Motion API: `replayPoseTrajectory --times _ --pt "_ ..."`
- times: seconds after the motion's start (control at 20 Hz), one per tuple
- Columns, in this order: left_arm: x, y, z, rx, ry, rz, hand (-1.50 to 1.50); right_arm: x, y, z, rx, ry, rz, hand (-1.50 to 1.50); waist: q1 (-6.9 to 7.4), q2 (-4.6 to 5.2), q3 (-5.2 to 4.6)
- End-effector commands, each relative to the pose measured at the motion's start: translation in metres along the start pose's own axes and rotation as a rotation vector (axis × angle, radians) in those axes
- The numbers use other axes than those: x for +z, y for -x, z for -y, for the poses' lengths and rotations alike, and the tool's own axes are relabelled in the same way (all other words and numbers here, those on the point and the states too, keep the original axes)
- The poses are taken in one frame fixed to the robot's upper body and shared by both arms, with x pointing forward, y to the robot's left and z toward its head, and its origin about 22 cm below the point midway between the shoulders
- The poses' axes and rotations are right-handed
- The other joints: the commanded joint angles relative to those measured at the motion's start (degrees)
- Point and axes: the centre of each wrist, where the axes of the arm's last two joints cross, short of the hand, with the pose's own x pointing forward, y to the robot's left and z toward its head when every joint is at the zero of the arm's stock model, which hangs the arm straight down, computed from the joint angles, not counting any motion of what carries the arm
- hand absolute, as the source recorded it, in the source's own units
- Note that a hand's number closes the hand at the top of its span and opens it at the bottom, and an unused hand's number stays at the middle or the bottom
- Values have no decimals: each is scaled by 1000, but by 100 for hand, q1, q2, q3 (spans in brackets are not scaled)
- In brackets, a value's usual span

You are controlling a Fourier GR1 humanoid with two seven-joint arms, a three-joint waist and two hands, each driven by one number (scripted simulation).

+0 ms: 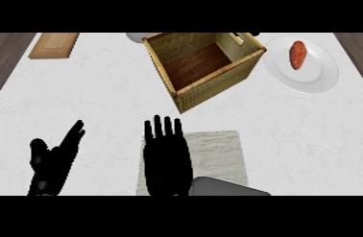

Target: Pick the bell pepper from the placemat and place it in the basket

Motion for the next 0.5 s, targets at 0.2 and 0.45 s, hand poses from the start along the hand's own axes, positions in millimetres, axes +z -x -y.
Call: replayPoseTrajectory --times 0.2,0.45 --pt "7 22 5 -1 9 -136 0 18 -8 -8 22 3 -174 -150 76 45 -83" --pt "4 19 8 0 17 -143 0 -2 -1 -20 65 -48 -227 -150 72 63 -86"
